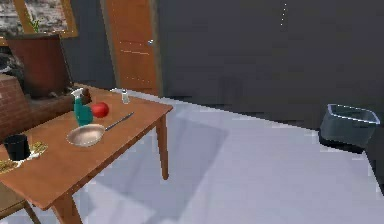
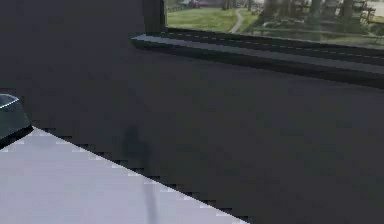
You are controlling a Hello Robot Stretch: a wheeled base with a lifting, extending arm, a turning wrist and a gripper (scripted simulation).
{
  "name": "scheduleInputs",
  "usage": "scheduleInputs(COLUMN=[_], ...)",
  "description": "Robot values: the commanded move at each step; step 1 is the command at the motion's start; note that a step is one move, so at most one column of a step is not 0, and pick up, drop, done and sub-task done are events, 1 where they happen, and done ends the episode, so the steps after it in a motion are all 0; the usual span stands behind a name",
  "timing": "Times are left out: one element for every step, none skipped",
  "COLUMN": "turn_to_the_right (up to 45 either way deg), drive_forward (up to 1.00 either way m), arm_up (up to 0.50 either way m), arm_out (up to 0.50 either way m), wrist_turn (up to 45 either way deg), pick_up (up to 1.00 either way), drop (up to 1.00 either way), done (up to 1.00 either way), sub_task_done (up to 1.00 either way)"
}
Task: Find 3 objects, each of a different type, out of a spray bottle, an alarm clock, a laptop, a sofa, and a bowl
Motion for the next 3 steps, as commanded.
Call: scheduleInputs(turn_to_the_right=[-15.0, 0.0, -18.0], drive_forward=[0.0, 0.2, 0.0], arm_up=[0.0, 0.0, 0.0], arm_out=[0.0, 0.0, 0.0], wrist_turn=[0.0, 0.0, 0.0], pick_up=[0.0, 0.0, 0.0], drop=[0.0, 0.0, 0.0], done=[0.0, 0.0, 0.0], sub_task_done=[0.0, 0.0, 0.0])
